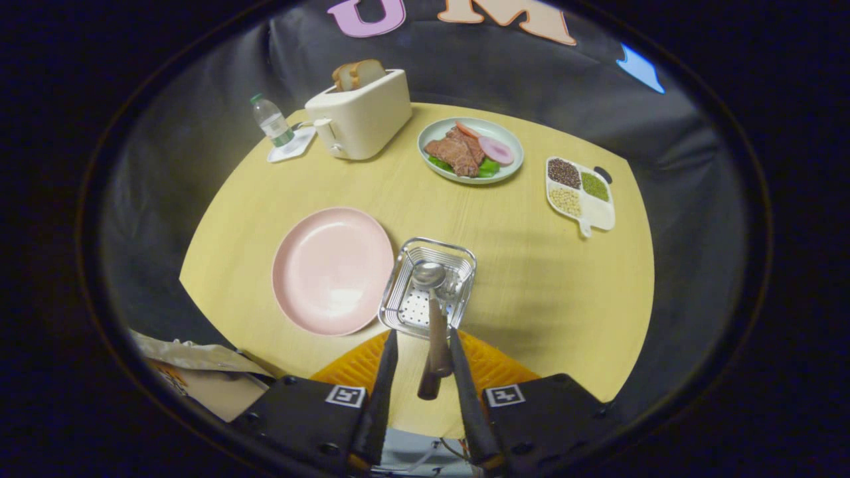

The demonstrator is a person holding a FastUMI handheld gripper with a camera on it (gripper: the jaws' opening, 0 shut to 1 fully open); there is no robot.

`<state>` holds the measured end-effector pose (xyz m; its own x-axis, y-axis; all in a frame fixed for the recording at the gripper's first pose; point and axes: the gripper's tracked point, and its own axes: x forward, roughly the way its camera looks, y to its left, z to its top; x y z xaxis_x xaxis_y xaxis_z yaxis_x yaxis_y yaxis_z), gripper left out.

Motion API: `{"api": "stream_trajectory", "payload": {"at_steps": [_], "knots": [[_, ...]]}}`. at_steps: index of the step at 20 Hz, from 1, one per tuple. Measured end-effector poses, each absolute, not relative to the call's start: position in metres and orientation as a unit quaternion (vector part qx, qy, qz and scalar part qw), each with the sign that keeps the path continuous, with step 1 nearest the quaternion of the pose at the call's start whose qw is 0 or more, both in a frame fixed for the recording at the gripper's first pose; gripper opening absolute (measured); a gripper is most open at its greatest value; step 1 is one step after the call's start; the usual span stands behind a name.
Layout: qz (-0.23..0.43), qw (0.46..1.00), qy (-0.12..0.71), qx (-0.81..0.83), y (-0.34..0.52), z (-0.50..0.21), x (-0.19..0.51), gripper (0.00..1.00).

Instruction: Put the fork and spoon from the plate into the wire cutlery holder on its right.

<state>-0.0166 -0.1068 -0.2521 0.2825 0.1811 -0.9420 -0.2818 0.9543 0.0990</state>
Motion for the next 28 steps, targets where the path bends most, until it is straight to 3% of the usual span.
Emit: {"api": "stream_trajectory", "payload": {"at_steps": [7, 18, 28], "knots": [[0.139, 0.859, 0.492, -0.019, -0.079, -0.223, 0.002, 1.0], [0.069, 0.97, 0.226, 0.059, -0.023, -0.102, 0.014, 1.0], [0.012, 0.997, 0.013, 0.072, -0.017, -0.005, -0.007, 1.0]]}}
